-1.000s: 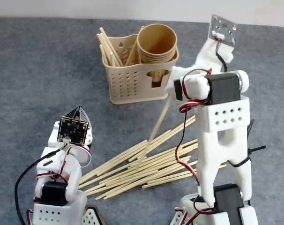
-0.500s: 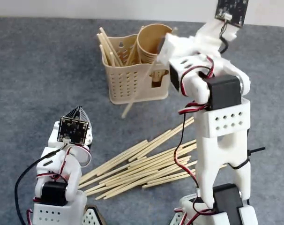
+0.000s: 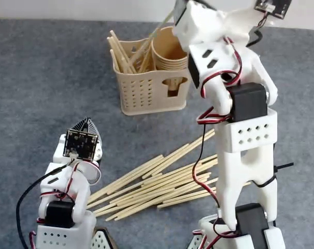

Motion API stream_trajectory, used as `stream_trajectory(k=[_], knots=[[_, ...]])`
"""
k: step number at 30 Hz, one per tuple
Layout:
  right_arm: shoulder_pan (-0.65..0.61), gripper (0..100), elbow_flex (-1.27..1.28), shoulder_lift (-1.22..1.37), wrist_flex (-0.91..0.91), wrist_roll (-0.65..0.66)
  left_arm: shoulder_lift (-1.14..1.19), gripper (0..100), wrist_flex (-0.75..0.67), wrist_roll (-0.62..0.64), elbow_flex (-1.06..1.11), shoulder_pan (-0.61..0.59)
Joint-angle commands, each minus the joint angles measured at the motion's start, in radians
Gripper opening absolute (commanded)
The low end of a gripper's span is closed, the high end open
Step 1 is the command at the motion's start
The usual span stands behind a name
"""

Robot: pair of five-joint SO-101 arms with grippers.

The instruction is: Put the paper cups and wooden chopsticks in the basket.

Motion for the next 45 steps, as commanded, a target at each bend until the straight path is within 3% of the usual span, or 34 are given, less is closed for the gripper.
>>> stream_trajectory(k=[1, 3, 12, 17, 29, 36, 45], knots=[[-0.01, 0.5, -0.044, -0.005, -0.113, 0.133, -0.007, 1, -0.02, -0.005, -0.01, -0.001], [-0.024, 0.5, -0.042, -0.004, -0.128, 0.192, -0.007, 1, -0.02, -0.005, -0.01, -0.001], [-0.051, 0.5, 0.044, -0.002, -0.13, 0.212, -0.007, 1, -0.02, -0.005, -0.012, -0.001], [-0.09, 0.5, 0.154, -0.004, -0.17, 0.325, -0.007, 1, -0.02, -0.005, -0.012, -0.001], [-0.114, 0.5, 0.357, -0.004, -0.26, 0.334, -0.007, 1, -0.02, -0.006, -0.012, -0.001], [-0.142, 1.1, 0.429, -0.004, -0.275, 0.485, -0.007, 1, -0.02, -0.006, -0.01, -0.001], [-0.142, 19.9, 0.433, -0.016, -0.266, 0.483, -0.007, 1, -0.02, -0.006, -0.008, -0.001]])
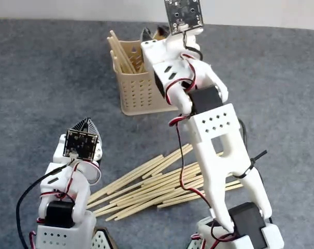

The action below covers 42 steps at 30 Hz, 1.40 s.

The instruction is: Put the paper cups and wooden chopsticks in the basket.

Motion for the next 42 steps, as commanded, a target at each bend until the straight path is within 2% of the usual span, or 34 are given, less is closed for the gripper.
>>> stream_trajectory(k=[1, 18, 27, 33, 38, 42], knots=[[-0.01, 19.9, -0.01, -0.021, -0.012, 0.012, -0.007, 1, -0.02, -0.006, -0.008, -0.001], [-0.022, 19.8, -0.007, -0.306, 0.435, 0.011, -0.007, 1, -0.02, -0.006, -0.008, -0.001], [0.085, 19.8, -0.005, -0.338, 0.728, -0.183, -0.007, 1, -0.02, -0.006, -0.008, -0.001], [0.156, 19.8, -0.002, -0.338, 0.894, -0.25, -0.007, 1, -0.02, -0.006, -0.008, -0.001], [0.188, 19.8, 0.119, -0.337, 0.885, -0.315, -0.007, 1, -0.02, -0.006, -0.007, -0.001], [0.255, 19.8, 0.302, -0.337, 0.72, -0.348, -0.007, 1, -0.02, -0.006, -0.007, -0.001]])
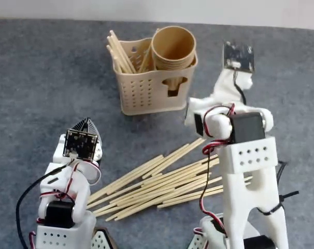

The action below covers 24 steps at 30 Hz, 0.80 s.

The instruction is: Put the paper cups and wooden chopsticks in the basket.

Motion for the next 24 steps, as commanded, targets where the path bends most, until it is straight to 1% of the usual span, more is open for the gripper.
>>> stream_trajectory(k=[1, 3, 6, 12, 16, 24], knots=[[0.062, 19.8, 0.131, -0.03, -0.163, -0.026, -0.007, 1, -0.02, -0.006, -0.007, -0.001], [0.088, 19.8, 0.22, -0.03, -0.246, -0.032, -0.007, 1, -0.02, -0.005, -0.007, -0.001], [0.119, 19.8, 0.318, -0.03, -0.318, -0.032, -0.007, 1, -0.02, -0.005, -0.007, -0.001], [0.18, 19.8, 0.39, -0.016, -0.403, -0.032, -0.007, 1, -0.02, -0.005, -0.007, -0.001], [0.219, 19.8, 0.384, 0.111, -0.412, -0.032, -0.007, 1, -0.02, -0.005, -0.007, -0.001], [0.289, 19.8, 0.153, 0.441, -0.407, -0.032, -0.007, 1, -0.02, -0.005, -0.007, -0.001]])
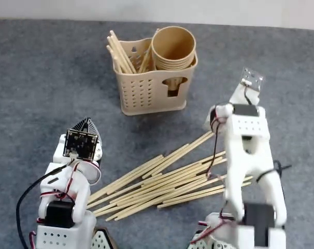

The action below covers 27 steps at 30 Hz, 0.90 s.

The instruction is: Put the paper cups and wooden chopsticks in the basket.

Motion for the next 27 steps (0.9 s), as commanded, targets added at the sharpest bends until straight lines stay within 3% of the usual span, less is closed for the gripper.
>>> stream_trajectory(k=[1, 27], knots=[[0.041, 19.8, -0.137, 0.101, -0.018, -0.011, -0.007, 1, -0.02, -0.005, -0.007, -0.001], [0.085, 19.8, -0.443, 0.553, -0.019, -0.089, -0.007, 1, -0.02, -0.008, -0.007, -0.001]])
